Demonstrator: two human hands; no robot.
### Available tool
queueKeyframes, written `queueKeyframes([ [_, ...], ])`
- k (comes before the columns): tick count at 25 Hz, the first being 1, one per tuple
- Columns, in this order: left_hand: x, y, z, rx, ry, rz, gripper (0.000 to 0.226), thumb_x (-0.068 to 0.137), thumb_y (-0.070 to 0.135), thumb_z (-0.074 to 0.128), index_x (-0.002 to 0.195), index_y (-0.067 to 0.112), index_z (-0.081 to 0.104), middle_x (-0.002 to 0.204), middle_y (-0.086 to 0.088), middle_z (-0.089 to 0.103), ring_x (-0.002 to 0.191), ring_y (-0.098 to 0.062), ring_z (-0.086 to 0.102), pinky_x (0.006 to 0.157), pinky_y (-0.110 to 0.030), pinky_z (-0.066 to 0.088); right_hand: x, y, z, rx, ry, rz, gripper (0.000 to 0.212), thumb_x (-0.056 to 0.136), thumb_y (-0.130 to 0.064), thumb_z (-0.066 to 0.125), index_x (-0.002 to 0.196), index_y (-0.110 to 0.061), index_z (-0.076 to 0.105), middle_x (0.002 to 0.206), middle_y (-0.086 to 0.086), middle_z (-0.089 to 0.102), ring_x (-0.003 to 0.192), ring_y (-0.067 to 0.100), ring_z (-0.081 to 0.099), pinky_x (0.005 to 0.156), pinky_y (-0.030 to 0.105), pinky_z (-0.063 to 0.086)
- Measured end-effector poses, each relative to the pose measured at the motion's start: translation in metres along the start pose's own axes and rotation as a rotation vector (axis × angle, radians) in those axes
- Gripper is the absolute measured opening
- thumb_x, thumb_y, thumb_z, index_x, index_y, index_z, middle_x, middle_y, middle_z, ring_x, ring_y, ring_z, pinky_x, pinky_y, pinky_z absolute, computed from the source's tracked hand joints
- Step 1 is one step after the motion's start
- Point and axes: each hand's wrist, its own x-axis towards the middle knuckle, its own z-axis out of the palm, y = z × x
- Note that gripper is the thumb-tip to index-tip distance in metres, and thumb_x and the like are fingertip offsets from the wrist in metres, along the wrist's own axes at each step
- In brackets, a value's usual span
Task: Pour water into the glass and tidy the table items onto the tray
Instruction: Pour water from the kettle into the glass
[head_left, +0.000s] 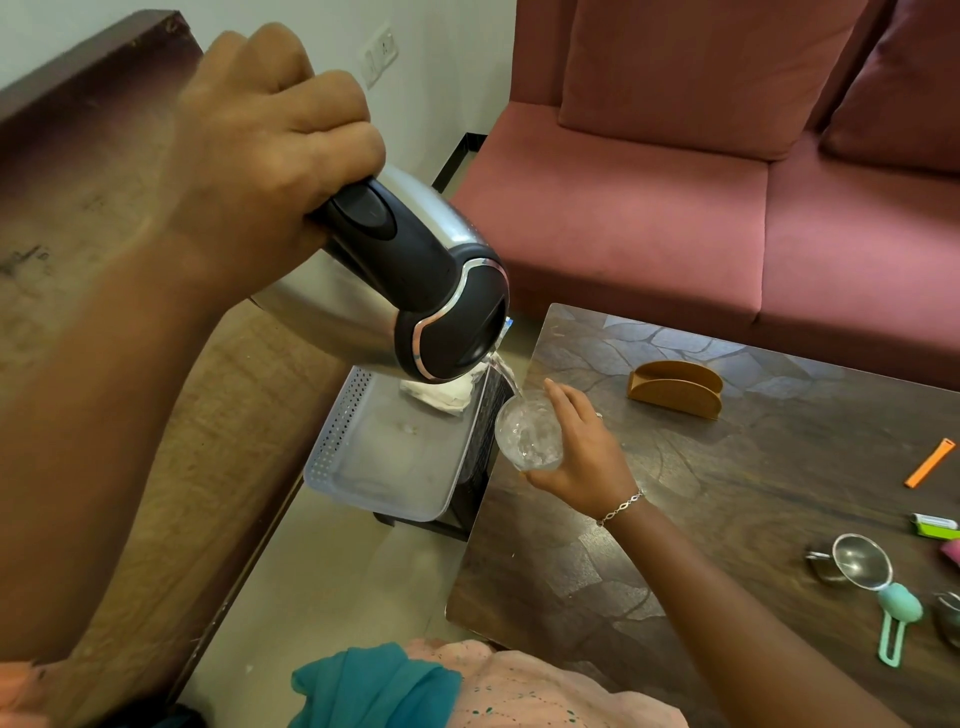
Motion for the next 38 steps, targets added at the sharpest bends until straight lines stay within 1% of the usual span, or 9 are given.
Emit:
queueKeyframes([
  [11, 0.001, -0.001, 0.0, -0.005, -0.02, -0.022, 0.006, 0.092, 0.008, 0.05, 0.088, 0.004, 0.049, 0.083, -0.021, 0.064, 0.071, -0.038, 0.052, 0.06, -0.044, 0.044, 0.0, -0.001, -0.002, -0.002, -0.001, 0.009, 0.101, 0.066, -0.031, 0.077, 0.144, -0.011, 0.016, 0.145, 0.006, 0.029, 0.126, 0.021, 0.038, 0.092, 0.03, 0.044],
  [16, -0.006, 0.002, 0.008, -0.073, 0.015, -0.139, 0.005, 0.089, 0.004, 0.053, 0.085, 0.004, 0.05, 0.08, -0.021, 0.063, 0.075, -0.035, 0.047, 0.061, -0.041, 0.037, 0.001, -0.005, -0.006, 0.04, 0.022, -0.004, 0.101, 0.064, -0.029, 0.078, 0.143, -0.01, 0.018, 0.144, 0.006, 0.03, 0.124, 0.022, 0.039, 0.09, 0.027, 0.042],
  [22, -0.027, 0.017, 0.026, -0.383, -0.027, -0.565, 0.012, 0.067, -0.003, 0.05, 0.075, -0.003, 0.059, 0.073, -0.011, 0.058, 0.074, -0.033, 0.048, 0.062, -0.036, 0.037, 0.005, -0.01, -0.012, 0.063, 0.072, -0.034, 0.099, 0.064, -0.028, 0.08, 0.142, -0.009, 0.022, 0.142, 0.008, 0.033, 0.123, 0.021, 0.04, 0.09, 0.025, 0.04],
  [24, -0.039, 0.023, 0.035, -0.494, -0.012, -0.673, 0.018, 0.064, 0.003, 0.045, 0.075, -0.002, 0.06, 0.071, 0.016, 0.048, 0.073, -0.01, 0.042, 0.066, -0.019, 0.034, 0.004, -0.011, -0.012, 0.068, 0.077, -0.031, 0.099, 0.063, -0.028, 0.08, 0.142, -0.009, 0.022, 0.141, 0.008, 0.034, 0.123, 0.021, 0.04, 0.089, 0.022, 0.037],
  [27, -0.057, 0.036, 0.046, -0.581, 0.027, -0.851, 0.022, 0.062, 0.011, 0.039, 0.073, 0.004, 0.057, 0.07, 0.028, 0.041, 0.079, 0.008, 0.04, 0.069, -0.005, 0.029, 0.002, -0.011, -0.013, 0.063, 0.076, -0.034, 0.099, 0.064, -0.026, 0.08, 0.142, -0.009, 0.022, 0.142, 0.007, 0.034, 0.124, 0.02, 0.04, 0.088, 0.019, 0.034],
  [29, -0.072, 0.043, 0.055, -0.568, 0.06, -0.979, 0.024, 0.063, 0.011, 0.037, 0.073, 0.001, 0.056, 0.069, 0.021, 0.044, 0.074, 0.004, 0.04, 0.067, -0.008, 0.03, 0.002, -0.012, -0.012, 0.067, 0.073, -0.041, 0.099, 0.064, -0.026, 0.08, 0.142, -0.008, 0.022, 0.142, 0.008, 0.034, 0.124, 0.02, 0.039, 0.089, 0.019, 0.033],
  [33, -0.101, 0.061, 0.067, -0.49, 0.074, -1.239, 0.032, 0.063, 0.015, 0.033, 0.071, -0.007, 0.055, 0.072, -0.022, 0.055, 0.072, -0.028, 0.048, 0.062, -0.033, 0.029, 0.003, -0.016, -0.012, 0.082, 0.043, -0.057, 0.1, 0.063, -0.025, 0.081, 0.141, -0.008, 0.022, 0.143, 0.009, 0.033, 0.121, 0.011, 0.034, 0.09, 0.019, 0.031],
  [36, -0.127, 0.073, 0.084, -0.418, 0.071, -1.449, 0.021, 0.061, 0.004, 0.037, 0.071, -0.003, 0.054, 0.075, -0.024, 0.056, 0.071, -0.032, 0.051, 0.058, -0.026, 0.022, 0.005, -0.018, -0.009, 0.093, 0.037, -0.056, 0.1, 0.061, -0.023, 0.083, 0.141, -0.007, 0.025, 0.141, 0.011, 0.035, 0.119, 0.013, 0.036, 0.09, 0.022, 0.033],
  [38, -0.144, 0.079, 0.096, -0.335, 0.063, -1.594, 0.022, 0.063, -0.002, 0.039, 0.076, -0.003, 0.058, 0.08, -0.022, 0.059, 0.076, -0.036, 0.054, 0.062, -0.032, 0.03, 0.008, -0.019, -0.006, 0.083, 0.036, -0.062, 0.101, 0.059, -0.021, 0.084, 0.14, -0.006, 0.027, 0.14, 0.012, 0.037, 0.122, 0.022, 0.041, 0.09, 0.024, 0.034],
])
